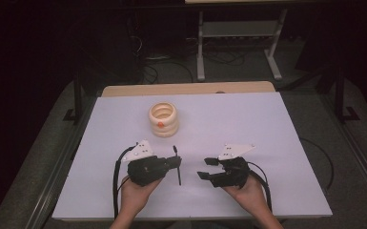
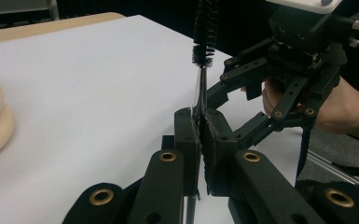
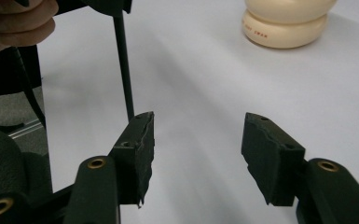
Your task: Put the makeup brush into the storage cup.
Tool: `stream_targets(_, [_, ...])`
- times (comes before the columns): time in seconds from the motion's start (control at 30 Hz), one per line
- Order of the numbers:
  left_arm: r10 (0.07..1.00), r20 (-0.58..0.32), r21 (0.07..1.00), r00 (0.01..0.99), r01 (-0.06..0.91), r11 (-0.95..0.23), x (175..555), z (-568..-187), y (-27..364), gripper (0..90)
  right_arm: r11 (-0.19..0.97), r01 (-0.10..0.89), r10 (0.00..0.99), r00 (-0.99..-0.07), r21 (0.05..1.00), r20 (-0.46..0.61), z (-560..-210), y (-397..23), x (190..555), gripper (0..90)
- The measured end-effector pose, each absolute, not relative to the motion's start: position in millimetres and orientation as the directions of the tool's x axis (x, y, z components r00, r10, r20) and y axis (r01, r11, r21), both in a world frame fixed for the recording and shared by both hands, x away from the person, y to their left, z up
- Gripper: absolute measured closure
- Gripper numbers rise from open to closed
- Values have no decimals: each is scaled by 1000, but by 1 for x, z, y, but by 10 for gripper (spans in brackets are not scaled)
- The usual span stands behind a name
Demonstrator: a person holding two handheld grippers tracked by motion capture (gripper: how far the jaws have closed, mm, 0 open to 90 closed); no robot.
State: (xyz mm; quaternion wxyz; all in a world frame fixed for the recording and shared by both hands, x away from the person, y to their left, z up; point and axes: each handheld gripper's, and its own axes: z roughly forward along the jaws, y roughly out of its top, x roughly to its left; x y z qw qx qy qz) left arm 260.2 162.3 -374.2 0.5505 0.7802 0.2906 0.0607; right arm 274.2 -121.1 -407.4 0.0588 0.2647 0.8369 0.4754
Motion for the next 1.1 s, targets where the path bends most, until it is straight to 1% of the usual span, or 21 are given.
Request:
stream_targets(0.23, [531, -219, 895, 819, 385, -225, 262, -374, 167, 855, 421, 376, 526, -842, 825, 116, -406, -128, 274, 385])
stream_targets(0.47, [540, -221, 894, 812, 390, -220, 264, -375, 170, 855, 420, 375, 551, -829, 826, 96, -405, -136, 274, 369])
stream_targets(0.57, [545, -222, 891, 809, 395, -223, 265, -376, 172, 855, 424, 372, 572, -817, 826, 75, -404, -146, 273, 354])
stream_targets(0.7, [551, -219, 890, 805, 396, -225, 266, -376, 175, 855, 419, 372, 585, -808, 828, 68, -403, -152, 272, 338])
stream_targets(0.83, [559, -221, 888, 799, 402, -223, 268, -377, 176, 855, 408, 378, 606, -793, 831, 64, -402, -161, 272, 302])
stream_targets(1.1, [569, -221, 885, 792, 408, -223, 271, -377, 179, 855, 412, 390, 633, -772, 824, 49, -405, -177, 266, 275])
